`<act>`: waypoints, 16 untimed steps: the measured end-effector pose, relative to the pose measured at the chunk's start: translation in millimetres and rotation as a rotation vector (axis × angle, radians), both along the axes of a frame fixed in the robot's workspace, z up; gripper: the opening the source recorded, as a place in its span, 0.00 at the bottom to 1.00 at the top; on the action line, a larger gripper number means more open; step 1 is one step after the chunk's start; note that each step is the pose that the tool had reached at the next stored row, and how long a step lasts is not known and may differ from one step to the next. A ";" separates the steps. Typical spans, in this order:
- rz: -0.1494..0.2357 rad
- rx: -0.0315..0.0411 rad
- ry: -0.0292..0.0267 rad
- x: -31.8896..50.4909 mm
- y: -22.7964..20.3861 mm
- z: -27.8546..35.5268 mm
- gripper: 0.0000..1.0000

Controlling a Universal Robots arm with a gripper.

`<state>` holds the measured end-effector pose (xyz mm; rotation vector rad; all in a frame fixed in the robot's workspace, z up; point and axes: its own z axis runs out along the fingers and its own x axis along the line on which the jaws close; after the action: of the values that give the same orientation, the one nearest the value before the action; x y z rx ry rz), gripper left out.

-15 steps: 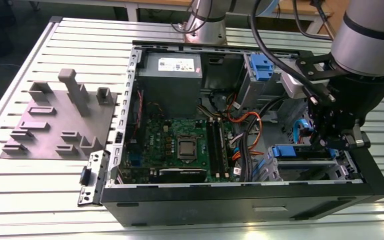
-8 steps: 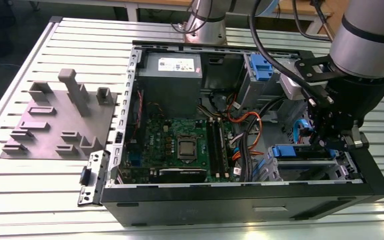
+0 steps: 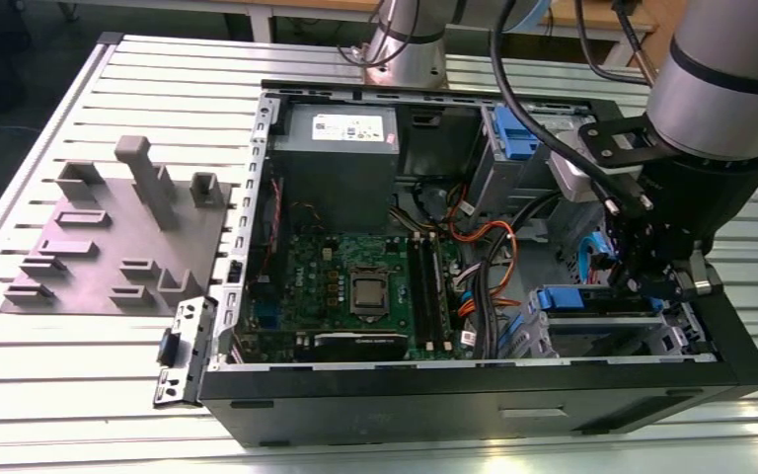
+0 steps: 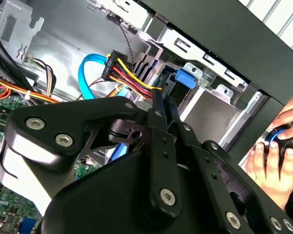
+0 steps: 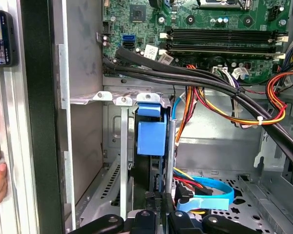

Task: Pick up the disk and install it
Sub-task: 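Insert the first disk wire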

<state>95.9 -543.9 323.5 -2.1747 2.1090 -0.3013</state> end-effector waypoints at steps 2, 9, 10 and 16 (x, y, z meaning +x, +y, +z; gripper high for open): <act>0.000 0.0004 0.0000 0.0 0.0 -0.2 0.17; -0.001 0.0012 0.0000 0.0 0.0 0.1 0.18; -0.001 0.0009 0.0001 0.0 0.0 1.6 0.24; -0.001 0.0008 0.0030 0.0 0.0 12.3 0.24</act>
<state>95.9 -543.9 335.8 -2.1754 2.1110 -0.2974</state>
